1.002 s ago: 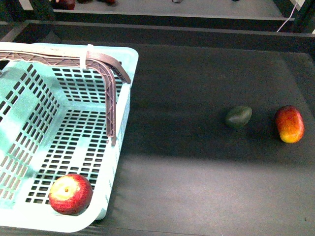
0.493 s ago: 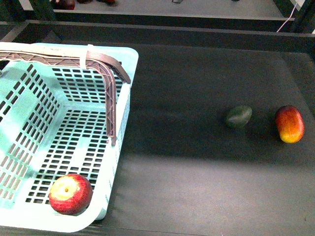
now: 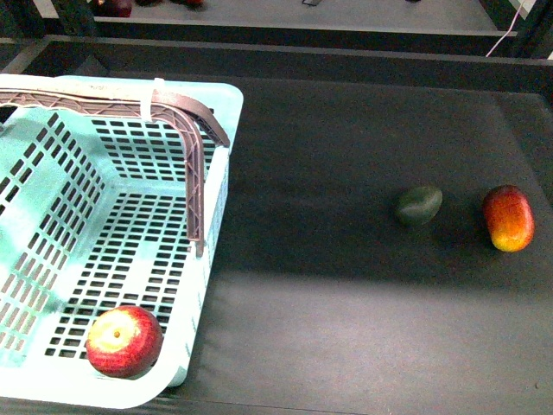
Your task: Pick apple with right arm and hold basket with left
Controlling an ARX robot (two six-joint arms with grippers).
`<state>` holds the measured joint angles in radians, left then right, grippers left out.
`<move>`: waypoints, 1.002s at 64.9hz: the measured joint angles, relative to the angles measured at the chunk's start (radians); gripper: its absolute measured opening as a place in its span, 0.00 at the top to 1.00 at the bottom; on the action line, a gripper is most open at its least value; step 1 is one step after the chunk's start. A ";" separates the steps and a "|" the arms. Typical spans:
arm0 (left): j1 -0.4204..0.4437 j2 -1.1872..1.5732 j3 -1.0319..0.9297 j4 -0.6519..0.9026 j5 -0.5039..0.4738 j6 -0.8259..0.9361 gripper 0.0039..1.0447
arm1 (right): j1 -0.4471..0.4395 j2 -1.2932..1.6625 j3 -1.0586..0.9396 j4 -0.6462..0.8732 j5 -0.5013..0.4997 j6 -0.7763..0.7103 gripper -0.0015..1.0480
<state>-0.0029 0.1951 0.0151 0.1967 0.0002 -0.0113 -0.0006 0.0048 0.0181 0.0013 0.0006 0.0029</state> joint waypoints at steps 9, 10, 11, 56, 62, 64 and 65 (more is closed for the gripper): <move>0.000 -0.116 0.000 -0.153 0.000 0.000 0.97 | 0.000 0.000 0.000 0.000 0.000 0.000 0.08; 0.000 -0.142 0.000 -0.175 0.000 0.000 0.97 | 0.000 0.000 0.000 0.000 0.000 0.000 0.08; 0.000 -0.152 0.000 -0.181 0.000 0.000 0.97 | 0.000 0.000 0.000 0.000 0.000 0.000 0.08; 0.000 -0.189 0.000 -0.195 0.000 0.000 0.61 | 0.000 0.000 0.000 0.000 0.000 0.000 0.08; 0.000 -0.189 0.000 -0.195 0.000 0.000 0.43 | 0.000 0.000 0.000 0.000 0.000 0.000 0.08; 0.000 -0.189 0.000 -0.195 0.000 0.000 0.37 | 0.000 0.000 0.000 0.000 0.000 0.000 0.08; 0.000 -0.189 0.000 -0.195 0.000 0.000 0.34 | 0.000 0.000 0.000 0.000 0.000 0.000 0.08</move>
<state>-0.0029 0.0063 0.0154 0.0017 -0.0002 -0.0109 -0.0006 0.0048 0.0181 0.0013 0.0006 0.0029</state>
